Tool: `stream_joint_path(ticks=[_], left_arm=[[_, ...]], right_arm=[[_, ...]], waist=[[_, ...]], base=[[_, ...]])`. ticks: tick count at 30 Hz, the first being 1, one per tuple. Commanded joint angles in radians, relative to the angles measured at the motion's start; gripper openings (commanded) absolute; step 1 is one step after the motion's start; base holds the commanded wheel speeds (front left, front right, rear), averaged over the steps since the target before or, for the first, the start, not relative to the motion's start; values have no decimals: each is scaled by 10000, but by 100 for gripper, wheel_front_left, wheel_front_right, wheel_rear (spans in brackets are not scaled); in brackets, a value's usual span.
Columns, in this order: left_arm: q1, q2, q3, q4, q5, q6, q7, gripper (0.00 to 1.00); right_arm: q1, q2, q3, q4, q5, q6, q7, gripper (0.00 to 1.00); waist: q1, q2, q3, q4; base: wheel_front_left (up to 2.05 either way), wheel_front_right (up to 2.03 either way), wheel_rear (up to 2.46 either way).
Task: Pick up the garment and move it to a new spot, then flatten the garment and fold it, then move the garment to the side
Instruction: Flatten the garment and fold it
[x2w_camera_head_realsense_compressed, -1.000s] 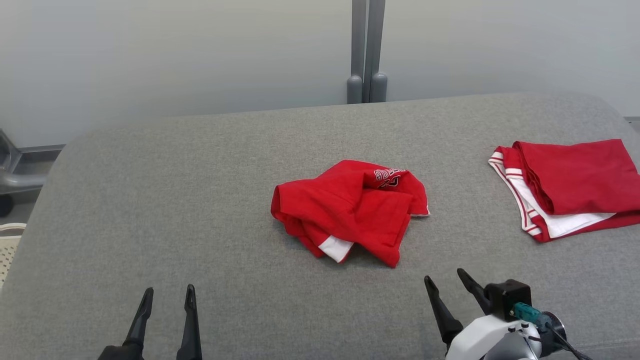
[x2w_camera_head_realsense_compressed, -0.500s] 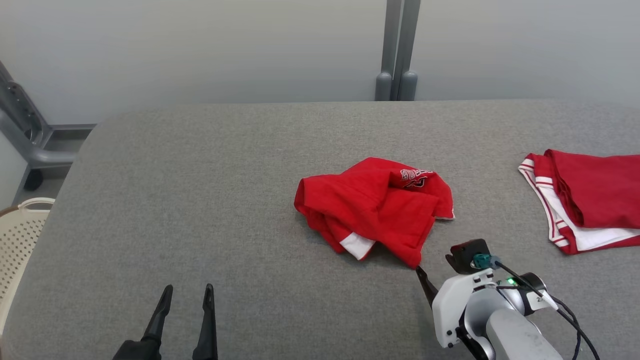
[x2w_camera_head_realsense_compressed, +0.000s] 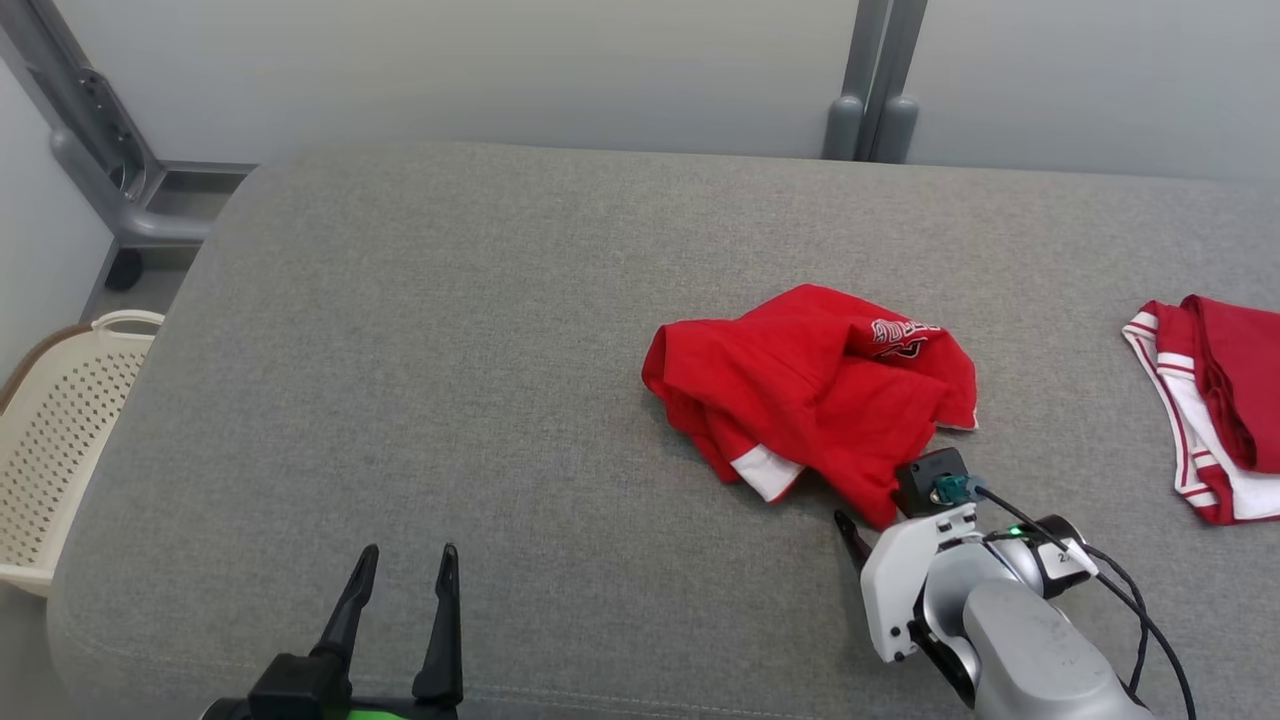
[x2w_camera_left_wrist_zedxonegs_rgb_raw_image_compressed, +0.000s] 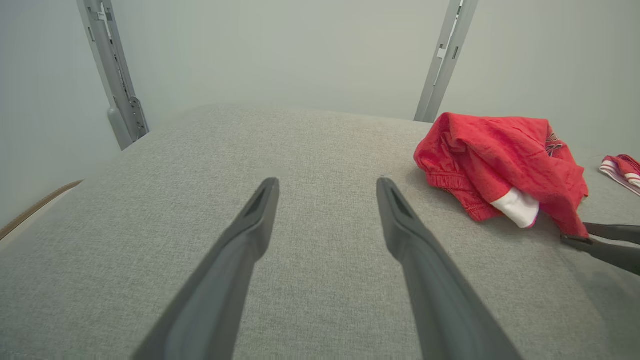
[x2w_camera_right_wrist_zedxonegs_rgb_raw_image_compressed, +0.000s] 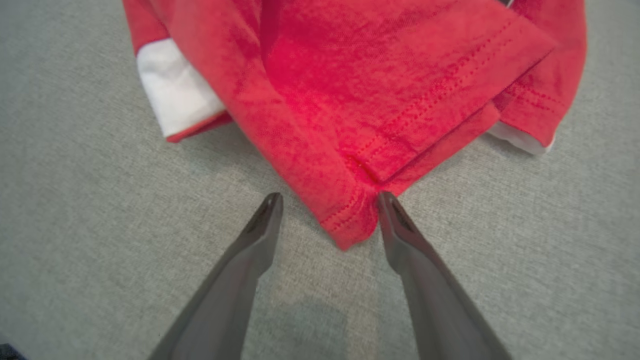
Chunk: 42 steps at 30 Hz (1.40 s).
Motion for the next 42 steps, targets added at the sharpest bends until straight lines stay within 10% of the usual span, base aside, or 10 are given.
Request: stream_joint_path(ticks=[1, 3, 13, 31, 32, 33, 42], left_arm=[[-152, 8, 1, 7, -89, 33, 0, 100], [-180, 8, -23, 48, -133, 56, 0, 100], [48, 9, 108, 110, -109, 123, 0, 100], [2, 9, 23, 146, -2, -83, 0, 100], [5, 9, 20, 160, 5, -94, 0, 100], [15, 9, 14, 186, 19, -111, 0, 100], [275, 8, 123, 255, 108, -152, 0, 100]], right_arm=[[-168, -34, -28, 127, 77, -12, -90, 46], [-371, -43, -171, 319, -5, -12, -325, 0], [-421, -501, -1221, -601, -77, -12, -876, 0], [-349, -1245, -5054, -2472, -787, -12, 2546, 0], [-254, -1159, -5203, -2446, -889, -10, 2660, 33], [-171, -1069, -5289, -2448, -991, -10, 2710, 100], [811, -433, -4906, -3192, -741, -10, 3213, 100]], waist=[[0, 0, 136, 113], [0, 0, 172, 132], [0, 0, -200, -106], [0, 0, -255, -305], [0, 0, -263, -277], [0, 0, -284, -248], [0, 0, -519, -380]], base=[[0, 0, 0], [0, 0, 0], [0, 0, 0], [0, 0, 0], [0, 0, 0], [0, 0, 0], [0, 0, 0]])
